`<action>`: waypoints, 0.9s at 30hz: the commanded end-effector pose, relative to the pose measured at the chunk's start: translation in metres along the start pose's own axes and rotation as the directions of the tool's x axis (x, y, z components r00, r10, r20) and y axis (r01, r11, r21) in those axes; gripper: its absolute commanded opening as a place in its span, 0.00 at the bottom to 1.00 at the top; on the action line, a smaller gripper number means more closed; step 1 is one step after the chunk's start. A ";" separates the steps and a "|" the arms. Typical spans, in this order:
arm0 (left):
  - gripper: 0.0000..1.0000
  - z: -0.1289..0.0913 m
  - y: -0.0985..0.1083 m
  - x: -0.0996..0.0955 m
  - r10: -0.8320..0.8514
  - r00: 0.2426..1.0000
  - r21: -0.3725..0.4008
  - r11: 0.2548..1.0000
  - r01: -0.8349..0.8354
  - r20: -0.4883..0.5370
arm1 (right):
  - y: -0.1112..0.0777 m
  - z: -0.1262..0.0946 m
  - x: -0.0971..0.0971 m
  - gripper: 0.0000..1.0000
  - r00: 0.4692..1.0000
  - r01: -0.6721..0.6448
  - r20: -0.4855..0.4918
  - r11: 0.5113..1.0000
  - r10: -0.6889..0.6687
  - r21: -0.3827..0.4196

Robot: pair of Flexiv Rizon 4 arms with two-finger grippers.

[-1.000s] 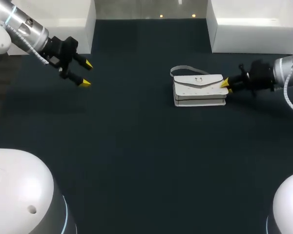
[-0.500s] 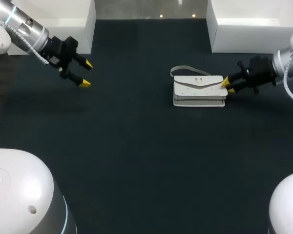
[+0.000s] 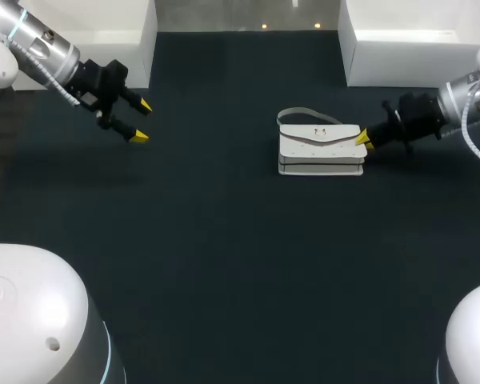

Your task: Pick up the bag, open it, inspect its contents, close it, and place it on the opposite side

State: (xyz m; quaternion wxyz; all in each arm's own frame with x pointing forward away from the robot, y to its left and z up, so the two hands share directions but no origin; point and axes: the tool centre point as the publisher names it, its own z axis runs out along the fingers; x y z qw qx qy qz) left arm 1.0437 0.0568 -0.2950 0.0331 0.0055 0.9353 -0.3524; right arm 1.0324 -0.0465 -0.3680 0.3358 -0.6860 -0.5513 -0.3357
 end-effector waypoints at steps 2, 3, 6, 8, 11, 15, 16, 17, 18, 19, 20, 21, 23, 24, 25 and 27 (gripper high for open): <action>1.00 0.001 0.001 0.000 0.001 1.000 0.003 1.000 -0.001 0.001 | -0.003 0.021 0.007 0.00 1.000 0.011 -0.029 0.999 -0.010 0.053; 1.00 0.001 0.001 0.000 0.001 1.000 0.003 1.000 -0.001 0.001 | -0.005 0.025 0.010 0.00 0.999 0.017 -0.036 0.998 -0.015 0.053; 1.00 0.001 0.001 0.000 0.001 1.000 0.003 1.000 -0.001 0.001 | -0.008 0.036 0.018 0.00 0.999 0.032 -0.044 0.998 -0.030 0.047; 1.00 0.001 0.001 0.000 0.001 1.000 0.003 1.000 -0.001 0.001 | -0.010 0.042 0.023 0.00 0.998 0.036 -0.048 0.999 -0.034 0.040; 1.00 0.001 0.001 0.000 0.001 1.000 0.003 1.000 -0.001 0.001 | -0.013 0.050 0.030 0.00 0.997 0.047 -0.054 0.999 -0.047 0.017; 1.00 0.001 0.001 0.000 0.001 1.000 0.003 1.000 -0.001 0.001 | -0.018 0.059 0.037 0.00 0.999 0.036 -0.032 0.999 -0.037 -0.031; 1.00 0.001 0.001 0.000 0.001 1.000 0.003 1.000 -0.001 0.001 | -0.019 0.060 0.038 0.00 0.999 0.036 -0.031 0.999 -0.037 -0.024; 1.00 0.001 0.001 0.000 0.001 1.000 0.003 1.000 -0.001 0.001 | -0.019 0.060 0.038 0.00 0.999 0.036 -0.031 0.999 -0.037 -0.024; 1.00 0.001 0.001 0.000 0.001 1.000 0.003 1.000 -0.001 0.001 | -0.019 0.060 0.038 0.00 0.999 0.036 -0.031 0.999 -0.037 -0.024; 1.00 0.001 0.001 0.000 0.001 1.000 0.003 1.000 -0.001 0.001 | -0.019 0.060 0.038 0.00 0.999 0.036 -0.031 0.999 -0.037 -0.024; 1.00 0.001 0.001 0.000 0.001 1.000 0.003 1.000 -0.001 0.001 | -0.019 0.060 0.038 0.00 0.999 0.036 -0.031 0.999 -0.037 -0.024; 1.00 0.001 0.001 0.000 0.001 1.000 0.003 1.000 -0.001 0.001 | -0.019 0.060 0.038 0.00 0.999 0.036 -0.031 0.999 -0.037 -0.024; 1.00 0.001 0.001 0.000 0.001 1.000 0.003 1.000 -0.001 0.001 | -0.019 0.060 0.038 0.00 0.999 0.036 -0.031 0.999 -0.037 -0.024; 1.00 0.001 0.001 0.000 0.001 1.000 0.003 1.000 -0.001 0.001 | -0.019 0.060 0.038 0.00 0.999 0.036 -0.031 0.999 -0.037 -0.024; 1.00 0.001 0.001 0.000 0.001 1.000 0.003 1.000 -0.001 0.001 | -0.019 0.060 0.038 0.00 0.999 0.036 -0.031 0.999 -0.037 -0.024; 1.00 0.001 0.001 0.000 0.001 1.000 0.003 1.000 -0.001 0.001 | -0.019 0.060 0.038 0.00 0.999 0.036 -0.031 0.999 -0.037 -0.024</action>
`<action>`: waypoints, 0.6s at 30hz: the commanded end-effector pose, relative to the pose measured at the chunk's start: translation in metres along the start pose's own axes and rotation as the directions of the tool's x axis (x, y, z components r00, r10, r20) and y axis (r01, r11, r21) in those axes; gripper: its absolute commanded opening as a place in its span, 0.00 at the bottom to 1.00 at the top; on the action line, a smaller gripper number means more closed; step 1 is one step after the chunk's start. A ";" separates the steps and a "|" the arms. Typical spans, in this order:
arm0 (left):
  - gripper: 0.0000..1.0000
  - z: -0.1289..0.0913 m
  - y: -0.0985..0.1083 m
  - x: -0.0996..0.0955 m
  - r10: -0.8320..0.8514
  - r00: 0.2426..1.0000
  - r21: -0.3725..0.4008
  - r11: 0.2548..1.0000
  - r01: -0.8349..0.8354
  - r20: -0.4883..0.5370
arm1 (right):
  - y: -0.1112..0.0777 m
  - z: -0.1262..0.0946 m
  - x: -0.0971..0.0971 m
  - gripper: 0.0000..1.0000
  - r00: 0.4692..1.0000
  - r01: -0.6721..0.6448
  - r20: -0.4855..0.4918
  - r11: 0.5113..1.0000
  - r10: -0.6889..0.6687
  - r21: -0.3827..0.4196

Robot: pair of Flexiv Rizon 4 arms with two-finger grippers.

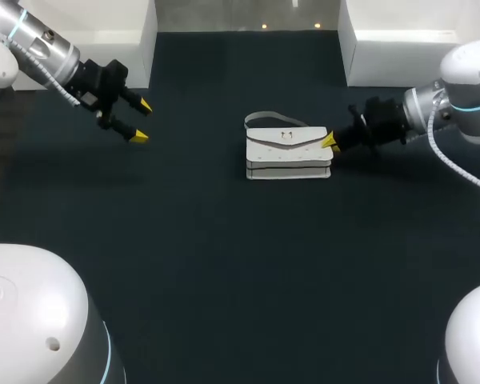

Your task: Pick up the bag, open it, inspect its contents, close it, and place it on the opposite side

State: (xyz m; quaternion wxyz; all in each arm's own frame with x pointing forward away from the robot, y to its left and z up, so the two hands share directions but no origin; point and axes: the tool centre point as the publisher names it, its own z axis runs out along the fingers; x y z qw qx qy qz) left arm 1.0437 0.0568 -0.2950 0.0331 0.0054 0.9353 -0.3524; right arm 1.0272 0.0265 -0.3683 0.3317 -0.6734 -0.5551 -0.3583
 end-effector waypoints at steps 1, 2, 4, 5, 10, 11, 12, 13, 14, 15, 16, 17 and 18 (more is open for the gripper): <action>1.00 0.001 0.001 0.000 0.001 1.000 0.003 1.000 -0.001 0.001 | -0.002 -0.001 0.001 0.00 1.000 -0.001 0.001 1.000 0.001 -0.003; 1.00 0.001 0.001 0.000 0.001 1.000 0.003 1.000 -0.001 0.001 | -0.002 -0.001 0.001 0.00 1.000 -0.001 0.001 1.000 0.001 -0.003; 1.00 0.001 0.001 0.000 0.001 1.000 0.003 1.000 -0.001 0.001 | -0.003 0.003 0.003 0.00 1.000 0.002 -0.010 1.000 -0.002 -0.006; 1.00 0.001 0.001 0.000 0.001 1.000 0.003 1.000 -0.001 0.001 | -0.006 0.009 0.006 0.00 1.000 0.004 -0.027 1.000 -0.004 -0.004; 1.00 0.001 0.001 0.000 0.001 1.000 0.003 1.000 -0.001 0.001 | -0.013 0.031 0.015 0.00 0.998 0.002 -0.055 1.000 -0.003 -0.001; 1.00 0.001 0.001 0.000 0.001 1.000 0.003 1.000 -0.001 0.001 | -0.014 0.035 0.018 0.00 0.998 0.008 -0.064 1.000 -0.008 0.002; 1.00 0.001 0.001 0.000 0.001 1.000 0.003 1.000 -0.001 0.001 | -0.015 0.037 0.020 0.00 0.998 0.009 -0.067 1.000 -0.009 0.001; 1.00 0.001 0.001 0.000 0.001 1.000 0.003 1.000 -0.001 0.001 | -0.017 0.041 0.022 0.00 0.998 0.009 -0.068 1.000 -0.009 -0.004; 1.00 0.001 0.001 0.000 0.001 1.000 0.003 1.000 -0.001 0.001 | -0.018 0.043 0.023 0.00 0.997 0.012 -0.072 1.000 -0.012 -0.004; 1.00 0.001 0.001 0.000 0.001 1.000 0.003 1.000 -0.001 0.001 | -0.019 0.045 0.024 0.00 0.997 0.011 -0.078 1.000 -0.012 -0.008; 1.00 0.001 0.001 0.000 0.001 1.000 0.003 1.000 -0.001 0.001 | -0.020 0.047 0.025 0.00 0.997 0.009 -0.083 1.000 -0.010 -0.008; 1.00 0.001 0.001 0.000 0.001 1.000 0.003 1.000 -0.001 0.001 | -0.021 0.049 0.025 0.00 0.996 0.006 -0.085 1.000 -0.006 -0.007; 1.00 0.001 0.001 0.000 0.001 1.000 0.003 1.000 -0.001 0.001 | -0.022 0.051 0.026 0.00 0.996 0.002 -0.091 1.000 -0.002 -0.005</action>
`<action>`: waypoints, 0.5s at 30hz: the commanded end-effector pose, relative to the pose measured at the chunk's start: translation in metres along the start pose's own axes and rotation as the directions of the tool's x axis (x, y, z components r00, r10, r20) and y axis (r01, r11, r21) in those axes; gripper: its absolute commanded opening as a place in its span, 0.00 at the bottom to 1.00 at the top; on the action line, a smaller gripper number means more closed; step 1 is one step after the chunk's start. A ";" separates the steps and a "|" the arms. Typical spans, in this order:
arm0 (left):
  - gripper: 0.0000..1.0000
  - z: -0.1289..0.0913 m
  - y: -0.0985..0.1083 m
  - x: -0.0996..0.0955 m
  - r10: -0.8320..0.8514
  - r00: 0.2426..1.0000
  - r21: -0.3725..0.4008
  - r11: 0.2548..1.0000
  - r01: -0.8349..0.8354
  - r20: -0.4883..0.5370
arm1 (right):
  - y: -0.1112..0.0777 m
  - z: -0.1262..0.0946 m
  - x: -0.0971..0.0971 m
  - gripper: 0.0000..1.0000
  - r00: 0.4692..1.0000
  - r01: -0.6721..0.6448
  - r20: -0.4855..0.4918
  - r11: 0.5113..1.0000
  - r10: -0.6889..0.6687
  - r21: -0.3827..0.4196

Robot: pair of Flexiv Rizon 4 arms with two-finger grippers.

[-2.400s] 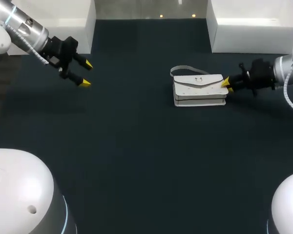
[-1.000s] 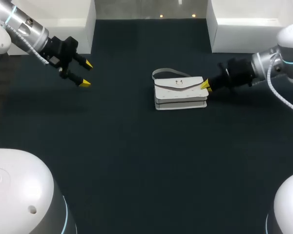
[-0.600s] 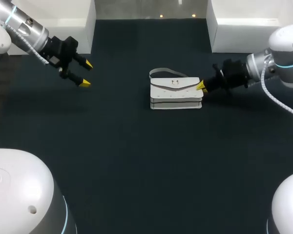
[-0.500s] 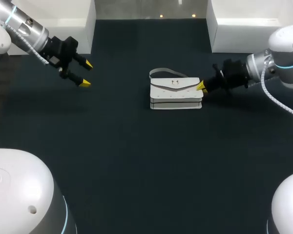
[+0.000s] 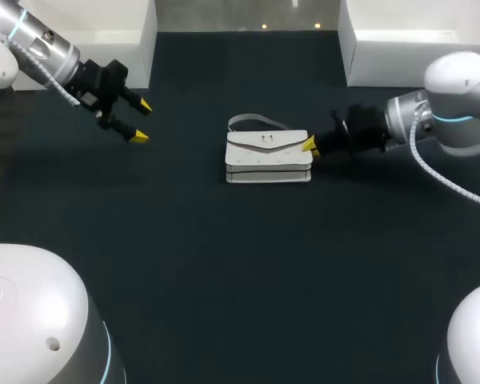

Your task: Pick up the bag, open it, inspect its contents, close it, and place it on the opposite side

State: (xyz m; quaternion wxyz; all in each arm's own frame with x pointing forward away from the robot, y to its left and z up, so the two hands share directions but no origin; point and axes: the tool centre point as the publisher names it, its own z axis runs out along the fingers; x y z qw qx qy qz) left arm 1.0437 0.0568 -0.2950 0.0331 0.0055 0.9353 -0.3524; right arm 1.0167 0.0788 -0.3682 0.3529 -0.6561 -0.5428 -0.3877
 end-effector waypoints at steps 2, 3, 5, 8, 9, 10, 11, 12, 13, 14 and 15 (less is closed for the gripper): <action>1.00 0.001 0.001 0.000 0.001 1.000 0.003 1.000 -0.001 0.001 | -0.006 0.009 0.002 0.15 1.000 -0.008 -0.010 1.000 0.008 0.010; 1.00 0.001 0.001 0.000 0.001 1.000 0.003 1.000 -0.001 0.001 | -0.007 0.009 0.003 0.36 1.000 -0.008 -0.010 1.000 0.008 0.016; 1.00 0.001 0.001 0.000 0.001 1.000 0.003 1.000 -0.001 0.001 | -0.009 0.007 0.004 0.53 1.000 -0.013 0.004 1.000 0.013 0.027; 1.00 0.001 0.001 0.000 0.001 1.000 0.003 1.000 -0.001 0.001 | -0.009 -0.001 0.006 0.60 1.000 -0.022 0.021 0.999 0.021 0.035; 1.00 0.001 0.001 0.000 0.001 1.000 0.003 1.000 -0.001 0.001 | -0.009 -0.003 0.006 0.56 0.999 -0.025 0.027 0.999 0.024 0.041; 1.00 0.001 0.001 0.000 0.001 1.000 0.003 1.000 -0.001 0.001 | -0.009 -0.005 0.007 0.51 0.999 -0.028 0.033 0.999 0.026 0.044; 1.00 0.001 0.001 0.000 0.001 1.000 0.003 1.000 -0.001 0.001 | -0.008 -0.007 0.007 0.49 0.999 -0.030 0.035 0.999 0.028 0.044; 1.00 0.001 0.001 0.000 0.001 1.000 0.003 1.000 -0.001 0.001 | -0.008 -0.009 0.007 0.46 0.999 -0.030 0.042 0.998 0.028 0.054; 1.00 0.001 0.001 0.000 0.001 1.000 0.003 1.000 -0.001 0.001 | -0.008 -0.009 0.007 0.46 0.999 -0.033 0.045 0.998 0.030 0.060; 1.00 0.001 0.001 0.000 0.001 1.000 0.003 1.000 -0.001 0.001 | -0.008 -0.009 0.007 0.45 0.999 -0.035 0.045 0.997 0.032 0.068; 1.00 0.001 0.001 0.000 0.001 1.000 0.003 1.000 -0.001 0.001 | -0.008 -0.009 0.006 0.45 0.998 -0.035 0.048 0.996 0.031 0.085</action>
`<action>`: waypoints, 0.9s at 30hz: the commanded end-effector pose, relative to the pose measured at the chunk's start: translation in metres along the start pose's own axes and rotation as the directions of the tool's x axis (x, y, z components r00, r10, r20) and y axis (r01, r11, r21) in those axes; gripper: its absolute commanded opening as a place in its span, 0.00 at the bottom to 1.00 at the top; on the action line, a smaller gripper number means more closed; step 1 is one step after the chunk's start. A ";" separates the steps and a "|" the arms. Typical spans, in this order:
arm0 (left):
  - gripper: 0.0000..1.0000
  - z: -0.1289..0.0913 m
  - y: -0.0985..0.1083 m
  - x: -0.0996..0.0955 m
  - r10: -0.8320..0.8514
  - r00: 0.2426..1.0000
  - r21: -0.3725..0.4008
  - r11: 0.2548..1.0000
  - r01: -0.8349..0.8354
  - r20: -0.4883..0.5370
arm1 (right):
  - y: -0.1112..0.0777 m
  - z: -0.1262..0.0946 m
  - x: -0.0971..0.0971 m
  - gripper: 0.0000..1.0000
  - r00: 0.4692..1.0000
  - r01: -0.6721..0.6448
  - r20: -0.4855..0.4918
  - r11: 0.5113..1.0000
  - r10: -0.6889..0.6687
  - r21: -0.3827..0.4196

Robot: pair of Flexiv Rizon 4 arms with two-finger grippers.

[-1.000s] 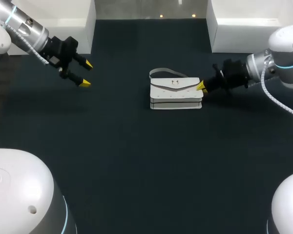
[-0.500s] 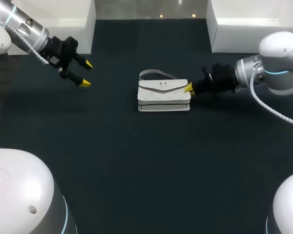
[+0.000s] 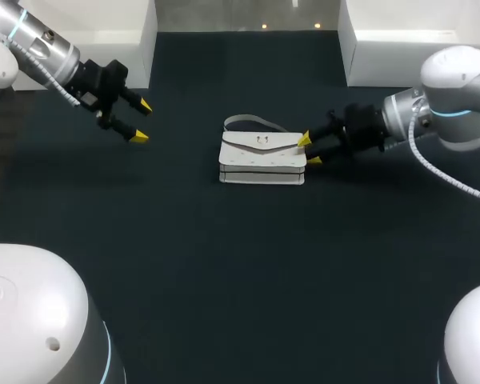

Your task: Pick up the bag, open it, inspect its contents, close it, and place it on the opposite side

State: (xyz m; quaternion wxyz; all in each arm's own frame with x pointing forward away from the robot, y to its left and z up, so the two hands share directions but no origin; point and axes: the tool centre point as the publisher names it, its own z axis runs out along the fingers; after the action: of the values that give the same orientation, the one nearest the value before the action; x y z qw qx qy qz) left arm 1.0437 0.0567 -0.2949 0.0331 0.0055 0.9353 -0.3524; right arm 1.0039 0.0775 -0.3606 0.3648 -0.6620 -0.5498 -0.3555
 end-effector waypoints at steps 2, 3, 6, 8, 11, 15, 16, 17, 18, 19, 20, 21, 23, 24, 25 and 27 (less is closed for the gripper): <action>1.00 0.001 0.001 0.000 0.001 1.000 0.003 1.000 -0.001 0.001 | 0.004 0.002 -0.001 0.42 1.000 -0.012 0.018 0.999 0.011 0.053; 1.00 0.001 0.001 0.000 0.001 1.000 0.003 1.000 -0.001 0.001 | 0.005 0.004 -0.002 0.42 1.000 -0.016 0.021 0.998 0.015 0.062; 1.00 0.001 0.001 0.000 0.001 1.000 0.003 1.000 -0.001 0.001 | 0.006 0.009 -0.006 0.40 1.000 -0.020 0.020 0.997 0.019 0.074; 1.00 0.001 0.001 0.000 0.001 1.000 0.003 1.000 -0.001 0.001 | 0.007 0.011 -0.006 0.38 1.000 -0.023 0.019 0.997 0.021 0.080; 1.00 0.001 0.001 0.000 0.001 1.000 0.003 1.000 -0.001 0.001 | 0.007 0.014 -0.005 0.29 1.000 -0.019 0.017 0.996 0.018 0.085; 1.00 0.001 0.001 0.000 0.001 1.000 0.003 1.000 -0.001 0.001 | 0.007 0.015 -0.002 0.00 1.000 -0.014 0.014 0.997 0.013 0.077; 1.00 0.001 0.001 0.000 0.001 1.000 0.003 1.000 -0.001 0.001 | 0.007 0.015 -0.002 0.00 1.000 -0.014 0.015 0.997 0.012 0.073; 1.00 0.001 0.001 0.000 0.001 1.000 0.003 1.000 -0.001 0.001 | 0.007 0.016 -0.001 0.00 1.000 -0.013 0.014 0.997 0.012 0.071; 1.00 0.001 0.001 0.000 0.001 1.000 0.003 1.000 -0.001 0.001 | 0.006 0.018 -0.001 0.00 1.000 -0.014 0.010 0.998 0.013 0.068; 1.00 0.001 0.001 0.000 0.001 1.000 0.003 1.000 -0.001 0.001 | 0.006 0.020 0.000 0.00 1.000 -0.013 0.009 0.998 0.013 0.068; 1.00 0.001 0.001 0.000 0.001 1.000 0.003 1.000 -0.001 0.001 | 0.005 0.021 0.001 0.00 1.000 -0.013 0.010 0.998 0.012 0.067; 1.00 0.001 0.001 0.000 0.001 1.000 0.003 1.000 -0.001 0.001 | 0.005 0.024 0.002 0.00 1.000 -0.009 -0.002 0.998 0.009 0.062; 1.00 0.001 0.001 0.000 0.001 1.000 0.003 1.000 -0.001 0.001 | 0.005 0.029 0.005 0.00 1.000 -0.004 -0.004 0.998 0.004 0.057; 1.00 0.001 0.001 0.000 0.001 1.000 0.003 1.000 -0.001 0.001 | 0.006 0.032 0.006 0.00 1.000 0.004 -0.012 0.998 -0.003 0.061; 1.00 0.001 0.001 0.000 0.001 1.000 0.003 1.000 -0.001 0.001 | 0.007 0.036 0.008 0.00 1.000 0.011 -0.018 0.998 -0.009 0.068; 1.00 0.001 0.001 0.000 0.001 1.000 0.003 1.000 -0.001 0.001 | 0.009 0.041 0.011 0.00 0.999 0.025 -0.021 0.997 -0.024 0.076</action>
State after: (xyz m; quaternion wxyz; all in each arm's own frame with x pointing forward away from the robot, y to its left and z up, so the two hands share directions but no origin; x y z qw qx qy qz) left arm 1.0437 0.0568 -0.2949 0.0331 0.0055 0.9353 -0.3524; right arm 1.0099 0.1098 -0.3671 0.3870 -0.6419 -0.5634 -0.3476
